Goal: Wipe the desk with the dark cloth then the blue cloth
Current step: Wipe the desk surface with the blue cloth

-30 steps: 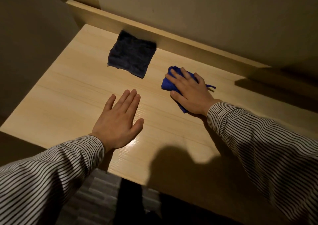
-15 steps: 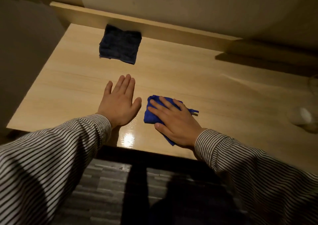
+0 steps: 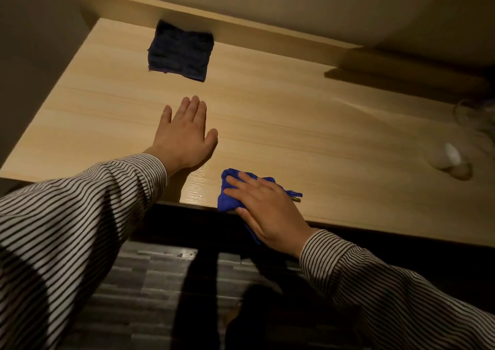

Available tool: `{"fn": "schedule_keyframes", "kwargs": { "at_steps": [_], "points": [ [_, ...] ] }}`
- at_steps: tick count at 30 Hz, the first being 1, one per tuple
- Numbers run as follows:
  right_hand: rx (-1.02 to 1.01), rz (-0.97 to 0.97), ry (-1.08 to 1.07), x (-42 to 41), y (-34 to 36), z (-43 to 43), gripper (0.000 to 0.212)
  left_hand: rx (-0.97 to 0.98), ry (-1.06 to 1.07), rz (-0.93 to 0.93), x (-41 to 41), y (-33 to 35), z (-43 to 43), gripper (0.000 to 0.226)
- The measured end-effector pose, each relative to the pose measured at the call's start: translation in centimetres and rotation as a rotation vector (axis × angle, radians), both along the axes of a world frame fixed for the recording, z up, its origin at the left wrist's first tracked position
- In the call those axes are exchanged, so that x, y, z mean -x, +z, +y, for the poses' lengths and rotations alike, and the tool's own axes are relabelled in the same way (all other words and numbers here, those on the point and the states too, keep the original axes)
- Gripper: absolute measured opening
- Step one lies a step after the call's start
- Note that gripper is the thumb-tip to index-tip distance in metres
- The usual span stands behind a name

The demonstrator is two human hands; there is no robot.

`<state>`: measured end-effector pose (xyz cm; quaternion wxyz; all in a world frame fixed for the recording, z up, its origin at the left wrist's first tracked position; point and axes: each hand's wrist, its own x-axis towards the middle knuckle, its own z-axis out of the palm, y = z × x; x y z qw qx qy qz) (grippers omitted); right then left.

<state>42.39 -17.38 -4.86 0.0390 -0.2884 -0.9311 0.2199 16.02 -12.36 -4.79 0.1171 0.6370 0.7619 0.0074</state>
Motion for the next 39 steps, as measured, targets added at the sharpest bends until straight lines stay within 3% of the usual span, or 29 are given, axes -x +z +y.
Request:
{"fn": "schedule_keyframes", "kwargs": {
  "at_steps": [4,9,14,25,29,39],
  "points": [
    [0.121,0.110,-0.039,-0.8,1.3,-0.8,0.040,-0.140,0.111,-0.096,-1.4,0.8,1.3,0.065],
    [0.560,0.420,-0.380,-2.1,3.9,1.2,0.027,-0.208,-0.022,-0.184,-3.9,-0.2,2.9,0.067],
    [0.471,0.566,-0.586,-2.1,5.9,9.1,0.024,-0.120,-0.052,-0.065,-4.8,-2.1,3.1,0.078],
    [-0.278,-0.091,-0.221,-0.5,1.8,33.7,0.048,-0.078,-0.018,-0.012,-5.4,-2.0,3.3,0.077],
    [-0.182,-0.222,-0.021,-1.0,0.1,36.3,0.059,-0.071,-0.015,0.016,-5.4,-2.3,3.3,0.076],
    [-0.195,-0.204,0.036,-2.1,-0.3,34.9,0.059,-0.040,-0.024,0.042,-5.5,-2.1,3.2,0.076]
  ]
}}
